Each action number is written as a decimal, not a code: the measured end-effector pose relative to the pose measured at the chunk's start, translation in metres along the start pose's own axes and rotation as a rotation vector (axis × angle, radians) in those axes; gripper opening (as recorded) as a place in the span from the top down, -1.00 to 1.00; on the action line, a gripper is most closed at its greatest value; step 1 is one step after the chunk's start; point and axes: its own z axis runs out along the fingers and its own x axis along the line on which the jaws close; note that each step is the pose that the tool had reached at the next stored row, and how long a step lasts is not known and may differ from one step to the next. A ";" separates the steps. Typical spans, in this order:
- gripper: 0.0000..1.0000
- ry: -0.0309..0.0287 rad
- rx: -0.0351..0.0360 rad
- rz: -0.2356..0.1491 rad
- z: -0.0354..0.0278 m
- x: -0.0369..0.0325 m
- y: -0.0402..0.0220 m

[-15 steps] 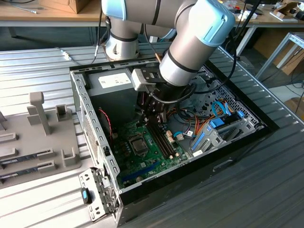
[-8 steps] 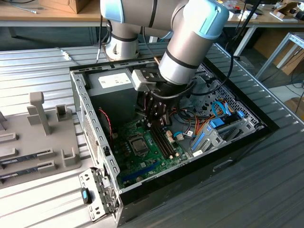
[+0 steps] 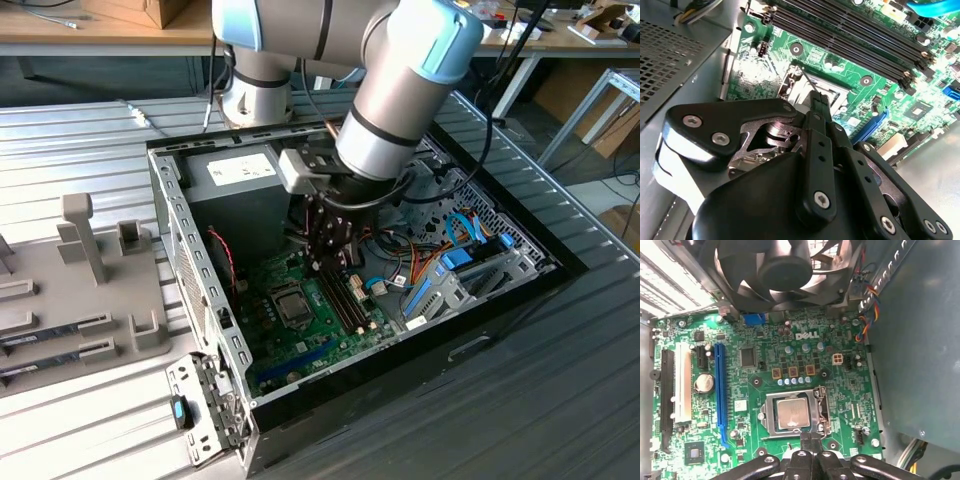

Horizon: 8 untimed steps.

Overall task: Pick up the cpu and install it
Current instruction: 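Install the first cpu locking lever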

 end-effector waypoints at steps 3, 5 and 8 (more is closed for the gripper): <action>0.79 0.0008 0.0001 0.000 0.0007 0.0025 -0.0003; 0.79 0.0009 0.0001 0.000 0.0018 0.0051 -0.0007; 0.79 0.0007 0.0002 0.000 0.0042 0.0108 -0.0015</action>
